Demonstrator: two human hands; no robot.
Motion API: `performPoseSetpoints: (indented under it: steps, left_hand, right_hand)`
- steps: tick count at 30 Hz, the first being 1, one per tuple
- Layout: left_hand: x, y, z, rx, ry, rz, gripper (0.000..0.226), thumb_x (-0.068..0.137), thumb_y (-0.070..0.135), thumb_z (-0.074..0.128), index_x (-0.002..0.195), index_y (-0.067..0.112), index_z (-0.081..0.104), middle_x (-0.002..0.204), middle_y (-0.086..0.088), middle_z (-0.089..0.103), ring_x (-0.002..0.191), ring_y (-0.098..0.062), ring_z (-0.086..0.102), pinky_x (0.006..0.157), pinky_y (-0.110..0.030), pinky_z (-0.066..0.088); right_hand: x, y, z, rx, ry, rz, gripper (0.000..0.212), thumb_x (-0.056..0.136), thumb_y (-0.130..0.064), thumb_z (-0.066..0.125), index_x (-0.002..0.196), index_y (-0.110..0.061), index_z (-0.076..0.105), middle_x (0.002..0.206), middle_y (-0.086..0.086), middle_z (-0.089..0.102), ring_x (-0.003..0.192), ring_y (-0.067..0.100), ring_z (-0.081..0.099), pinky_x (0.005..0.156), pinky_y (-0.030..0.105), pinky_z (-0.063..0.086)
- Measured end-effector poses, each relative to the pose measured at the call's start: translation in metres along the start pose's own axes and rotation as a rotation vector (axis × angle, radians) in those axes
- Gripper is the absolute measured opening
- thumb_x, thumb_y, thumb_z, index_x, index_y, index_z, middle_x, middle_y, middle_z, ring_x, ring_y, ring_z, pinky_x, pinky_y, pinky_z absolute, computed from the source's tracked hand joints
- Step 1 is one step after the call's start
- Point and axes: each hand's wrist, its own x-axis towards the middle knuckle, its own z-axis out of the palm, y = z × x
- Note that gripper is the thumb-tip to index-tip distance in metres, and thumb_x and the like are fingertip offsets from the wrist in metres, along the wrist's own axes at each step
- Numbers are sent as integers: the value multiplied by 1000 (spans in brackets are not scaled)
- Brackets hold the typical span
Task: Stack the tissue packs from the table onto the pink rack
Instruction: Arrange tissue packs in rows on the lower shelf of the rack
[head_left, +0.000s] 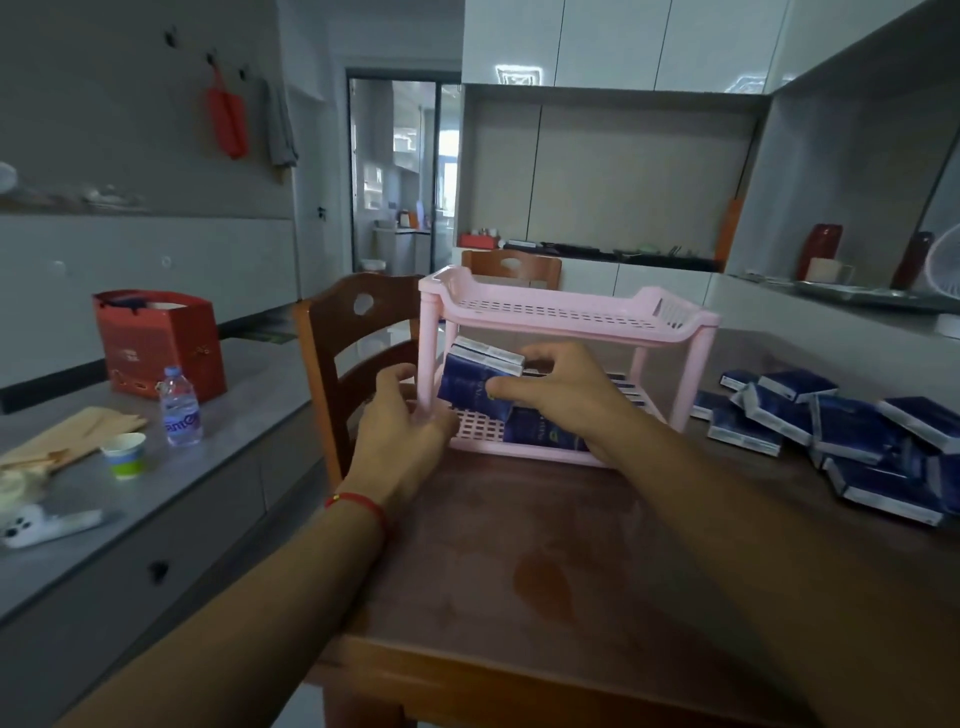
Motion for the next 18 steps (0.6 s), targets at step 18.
performPoseSetpoints:
  steps: [18]
  left_hand:
    - [3,1,1,46,-12,-3,62,85,14,73,135,21,38,129,-2,54,106,-15,55,86,-25,45]
  right_hand:
    - [39,0,22,-736,-90,118,62,77,-50,75,134,-42,54,137,10,45,130,36,35,101,45,33]
